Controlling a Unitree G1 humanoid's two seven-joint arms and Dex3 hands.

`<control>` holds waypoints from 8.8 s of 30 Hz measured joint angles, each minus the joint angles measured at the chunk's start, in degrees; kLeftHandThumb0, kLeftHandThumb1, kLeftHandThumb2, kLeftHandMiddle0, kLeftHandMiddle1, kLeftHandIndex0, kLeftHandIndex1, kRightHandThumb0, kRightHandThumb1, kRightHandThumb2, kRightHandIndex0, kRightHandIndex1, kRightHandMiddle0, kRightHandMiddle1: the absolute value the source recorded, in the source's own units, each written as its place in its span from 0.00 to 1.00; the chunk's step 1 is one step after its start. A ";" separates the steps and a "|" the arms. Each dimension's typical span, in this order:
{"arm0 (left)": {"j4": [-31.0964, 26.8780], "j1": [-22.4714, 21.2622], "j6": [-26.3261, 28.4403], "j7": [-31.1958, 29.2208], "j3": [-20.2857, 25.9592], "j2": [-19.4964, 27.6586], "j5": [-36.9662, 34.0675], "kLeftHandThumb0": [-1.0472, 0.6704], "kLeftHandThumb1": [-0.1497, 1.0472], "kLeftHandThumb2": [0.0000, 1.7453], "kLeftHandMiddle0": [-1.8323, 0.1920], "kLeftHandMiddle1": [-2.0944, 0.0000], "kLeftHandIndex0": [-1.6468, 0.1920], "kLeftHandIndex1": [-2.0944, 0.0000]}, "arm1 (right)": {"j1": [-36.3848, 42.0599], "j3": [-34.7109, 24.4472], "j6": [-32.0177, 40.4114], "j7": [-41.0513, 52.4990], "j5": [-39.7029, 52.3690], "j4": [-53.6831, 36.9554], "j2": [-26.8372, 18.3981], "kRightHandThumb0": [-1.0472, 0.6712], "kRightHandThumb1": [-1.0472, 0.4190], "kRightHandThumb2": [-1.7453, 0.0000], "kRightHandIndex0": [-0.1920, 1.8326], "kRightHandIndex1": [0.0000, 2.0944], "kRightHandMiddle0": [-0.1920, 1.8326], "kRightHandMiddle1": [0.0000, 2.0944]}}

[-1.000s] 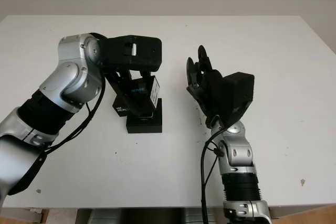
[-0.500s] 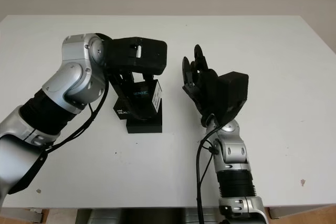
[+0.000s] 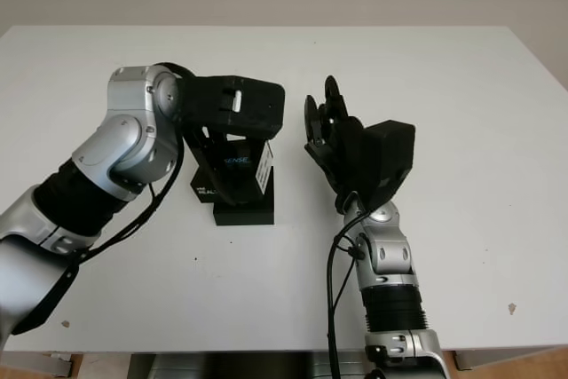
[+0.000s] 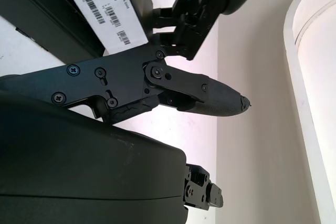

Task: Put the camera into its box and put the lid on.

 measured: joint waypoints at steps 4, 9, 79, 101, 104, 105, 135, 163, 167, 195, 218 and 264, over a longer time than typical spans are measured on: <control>0.00 0.98 -0.23 1.45 0.04 -0.49 -0.08 0.51 1.00 0.06 0.61 0.22 0.70 0.24 | 0.00 -0.05 -0.50 0.23 -0.02 0.11 0.00 0.25 0.00 0.64 0.02 0.02 0.02 0.02; 0.00 1.23 -0.70 2.83 0.09 -0.56 -0.40 0.51 1.00 0.06 0.61 0.18 0.70 0.21 | 0.00 -0.21 -0.90 0.23 -0.02 0.12 0.00 0.25 0.00 0.64 0.02 0.02 0.02 0.03; -17.82 -0.03 13.60 6.27 -14.76 8.16 -11.64 0.27 1.00 0.12 0.97 0.31 1.00 0.79 | -2.59 -0.43 -8.06 -1.35 -0.20 7.67 2.44 0.24 0.00 0.65 0.02 0.03 0.03 0.03; -23.76 8.47 11.89 2.72 -12.93 5.80 -4.50 0.27 1.00 0.15 0.95 0.95 1.00 1.00 | -2.63 -0.56 -6.64 -0.67 -1.04 7.46 1.16 0.23 0.00 0.65 0.02 0.02 0.03 0.03; -23.57 8.72 11.76 2.60 -12.08 5.18 -4.71 0.27 1.00 0.16 0.99 0.91 1.00 1.00 | -2.61 -0.57 -6.58 -0.53 -1.05 7.27 0.94 0.23 0.00 0.65 0.02 0.03 0.03 0.03; -23.56 8.83 11.77 2.57 -11.64 4.90 -5.04 0.28 1.00 0.16 1.00 0.95 1.00 1.00 | -2.61 -0.59 -6.55 -0.51 -1.04 7.09 0.90 0.23 0.00 0.65 0.02 0.03 0.03 0.03; -34.66 35.57 -2.98 28.38 18.84 1.82 -21.73 0.24 1.00 0.28 1.00 1.00 1.00 1.00 | -1.78 -1.47 -5.29 1.47 -1.15 5.50 -1.17 0.24 0.00 0.64 0.02 0.02 0.02 0.02; -1.03 26.14 -46.80 28.43 22.64 9.84 -27.09 0.16 1.00 0.27 0.97 0.97 0.97 0.98 | 0.92 -1.41 -1.76 1.67 -1.32 0.55 -2.65 0.26 0.00 0.65 0.01 0.02 0.02 0.02; 5.10 19.40 -43.03 22.33 22.58 9.16 -30.37 0.08 1.00 0.16 0.94 0.97 0.95 0.97 | 1.10 -1.41 -1.22 1.74 -1.30 0.53 -2.69 0.26 0.00 0.65 0.02 0.02 0.02 0.02; 26.97 -1.49 -42.89 1.17 15.06 7.94 -27.46 0.05 0.87 0.03 1.00 1.00 1.00 1.00 | 1.90 -1.42 -1.35 0.27 -1.52 0.54 -2.63 0.26 0.00 0.68 0.02 0.03 0.02 0.02; 16.05 3.18 -37.10 5.32 13.07 8.59 -20.75 0.00 1.00 0.06 1.00 1.00 1.00 0.99 | 1.90 -1.45 -1.26 0.29 -1.24 0.55 -2.53 0.27 0.00 0.68 0.02 0.03 0.02 0.03; 6.82 9.04 -34.41 7.39 8.74 8.70 -16.20 0.00 1.00 0.12 0.91 0.41 0.74 0.84 | 1.88 -1.46 -1.54 -1.00 -0.78 0.61 -2.29 0.29 0.00 0.66 0.02 0.03 0.03 0.03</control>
